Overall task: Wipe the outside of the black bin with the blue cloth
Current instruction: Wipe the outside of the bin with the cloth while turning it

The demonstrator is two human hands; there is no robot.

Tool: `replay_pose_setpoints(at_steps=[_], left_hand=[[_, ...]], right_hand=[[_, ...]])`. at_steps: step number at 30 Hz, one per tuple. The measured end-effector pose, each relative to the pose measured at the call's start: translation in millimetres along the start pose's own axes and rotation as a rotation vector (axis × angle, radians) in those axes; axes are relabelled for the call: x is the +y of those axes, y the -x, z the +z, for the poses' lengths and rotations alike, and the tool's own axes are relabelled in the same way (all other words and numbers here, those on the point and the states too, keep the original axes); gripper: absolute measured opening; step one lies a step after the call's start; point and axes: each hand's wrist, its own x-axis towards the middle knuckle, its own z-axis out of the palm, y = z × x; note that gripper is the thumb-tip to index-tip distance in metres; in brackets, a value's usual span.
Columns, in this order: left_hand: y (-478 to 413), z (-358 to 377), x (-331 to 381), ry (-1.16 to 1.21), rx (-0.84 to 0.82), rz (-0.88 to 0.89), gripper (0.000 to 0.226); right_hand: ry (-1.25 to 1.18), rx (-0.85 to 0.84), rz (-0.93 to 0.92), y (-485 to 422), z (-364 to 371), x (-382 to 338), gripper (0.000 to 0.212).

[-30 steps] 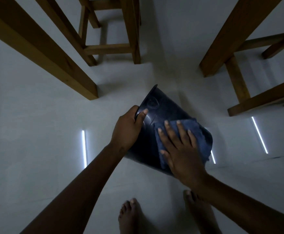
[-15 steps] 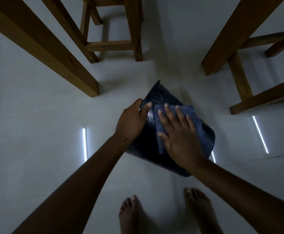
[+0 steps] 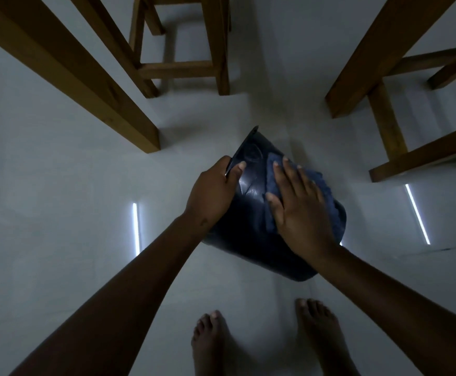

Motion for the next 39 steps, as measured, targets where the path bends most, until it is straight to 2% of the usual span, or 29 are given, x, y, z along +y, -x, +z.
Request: replay_pose_setpoints(at_steps=[2,7,11,13,15,18,20,24,27,31,34,36,39], left_hand=[[3.9,-1.2,-2.4,-0.011,0.001,-0.026,0.028],[-0.6,1.2,0.4,0.008,0.047,-0.024,0.032],[10.1,-5.5,0.7,0.154,-0.042,-0.034,0.022],[23.9,-4.9,-9.8,0.127,-0.070,-0.054,0.022],[29.6,-0.8,-15.7,0.060,-0.018,-0.068,0.025],[18.0,3.9,-12.7,0.004,0.061,-0.038,0.027],[10.0,2.7,-6.2,0.000,0.053,0.015,0.024],[7.8,3.6,2.3,0.149,0.020,0.016,0.026],[12.6,7.0,0.5,0.090,0.060,-0.007,0.028],[3.5,2.4,2.7,0.015,0.032,-0.003,0.027],[-3.4,-1.0,6.3,-0.006,-0.008,0.033,0.029],[-5.3,-1.7,7.8,0.019,-0.021,0.035,0.030],[-9.7,-2.2,9.6,0.000,-0.042,0.033,0.031]], right_hand=[[0.035,-0.007,0.033,18.0,4.9,0.2,0.064],[0.157,-0.050,-0.134,34.6,13.1,-16.4,0.068],[0.016,-0.023,-0.076,-10.1,-5.4,4.6,0.063],[-0.102,-0.010,0.009,-29.6,-12.2,20.0,0.063],[-0.103,0.010,0.051,-27.6,-10.3,20.4,0.062],[0.092,-0.037,-0.064,20.3,7.8,-8.5,0.058],[0.124,-0.051,-0.158,44.9,17.1,-21.5,0.060],[-0.046,0.035,0.001,-4.6,3.4,-15.0,0.057],[-0.202,0.005,0.057,-43.3,-9.4,5.7,0.060],[-0.071,-0.005,0.019,-11.3,-3.3,2.0,0.057],[0.074,-0.028,-0.142,37.1,9.0,-24.5,0.060],[0.092,-0.021,-0.242,32.0,9.3,-23.1,0.061],[-0.049,0.011,-0.112,-12.0,0.9,-6.3,0.057]])
